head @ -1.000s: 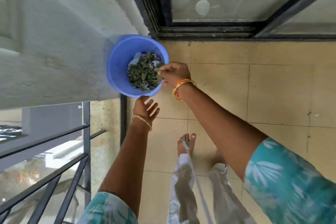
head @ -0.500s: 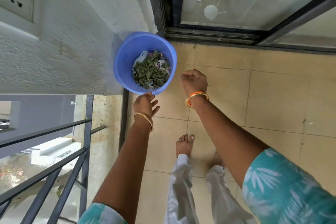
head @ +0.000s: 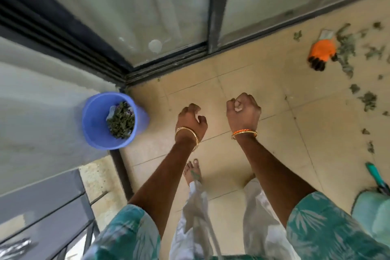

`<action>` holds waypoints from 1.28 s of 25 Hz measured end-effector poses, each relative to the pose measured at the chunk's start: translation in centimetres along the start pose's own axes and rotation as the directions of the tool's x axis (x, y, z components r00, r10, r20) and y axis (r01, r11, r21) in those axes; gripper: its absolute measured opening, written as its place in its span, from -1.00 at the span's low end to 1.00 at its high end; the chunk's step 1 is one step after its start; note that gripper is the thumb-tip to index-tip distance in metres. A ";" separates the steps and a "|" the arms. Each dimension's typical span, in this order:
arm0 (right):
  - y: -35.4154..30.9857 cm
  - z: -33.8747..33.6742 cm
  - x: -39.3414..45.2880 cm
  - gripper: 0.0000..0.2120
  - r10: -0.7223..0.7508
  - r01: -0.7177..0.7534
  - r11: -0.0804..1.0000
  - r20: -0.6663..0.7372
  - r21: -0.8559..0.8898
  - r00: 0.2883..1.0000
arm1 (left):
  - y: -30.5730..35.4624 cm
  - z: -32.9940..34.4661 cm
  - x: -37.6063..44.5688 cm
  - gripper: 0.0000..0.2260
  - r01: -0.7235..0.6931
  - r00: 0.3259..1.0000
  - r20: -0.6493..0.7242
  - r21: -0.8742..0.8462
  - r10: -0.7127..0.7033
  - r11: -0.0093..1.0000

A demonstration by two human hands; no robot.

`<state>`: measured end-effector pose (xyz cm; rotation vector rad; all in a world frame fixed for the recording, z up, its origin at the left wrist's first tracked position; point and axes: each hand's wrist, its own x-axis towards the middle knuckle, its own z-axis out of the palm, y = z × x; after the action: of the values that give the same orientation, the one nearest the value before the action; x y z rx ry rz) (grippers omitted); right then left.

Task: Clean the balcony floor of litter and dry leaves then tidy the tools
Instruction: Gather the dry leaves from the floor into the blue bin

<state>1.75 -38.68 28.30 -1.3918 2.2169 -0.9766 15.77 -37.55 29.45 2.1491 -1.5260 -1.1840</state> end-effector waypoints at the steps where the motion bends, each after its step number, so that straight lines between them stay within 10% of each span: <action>1: 1.6 -1.8 0.9 -0.87 0.044 -0.044 0.999 -0.035 -0.008 0.998 | 1.8 1.5 -0.2 -0.71 -0.050 0.997 0.064 0.096 0.044 0.994; 10: 17.3 -19.8 9.8 -0.88 0.471 -0.446 0.882 -0.308 0.151 0.827 | 20.2 16.8 -2.7 -0.52 -0.286 0.932 0.331 0.421 0.148 0.861; 18: 27.3 -29.3 17.7 -0.87 0.414 -0.464 0.885 -0.391 -0.036 0.822 | 34.2 29.3 -0.4 -0.52 -0.572 0.792 0.504 0.414 0.345 0.708; 32: 49.6 -19.5 32.9 -0.73 0.522 -0.585 0.797 -0.316 -0.149 0.792 | 38.6 50.1 20.6 -0.61 -0.837 0.535 0.716 0.375 0.449 0.399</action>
<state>-57.39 -46.68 9.11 -0.6082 2.7812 -0.7150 -44.28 -59.75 11.48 1.0899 -3.1177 -0.9433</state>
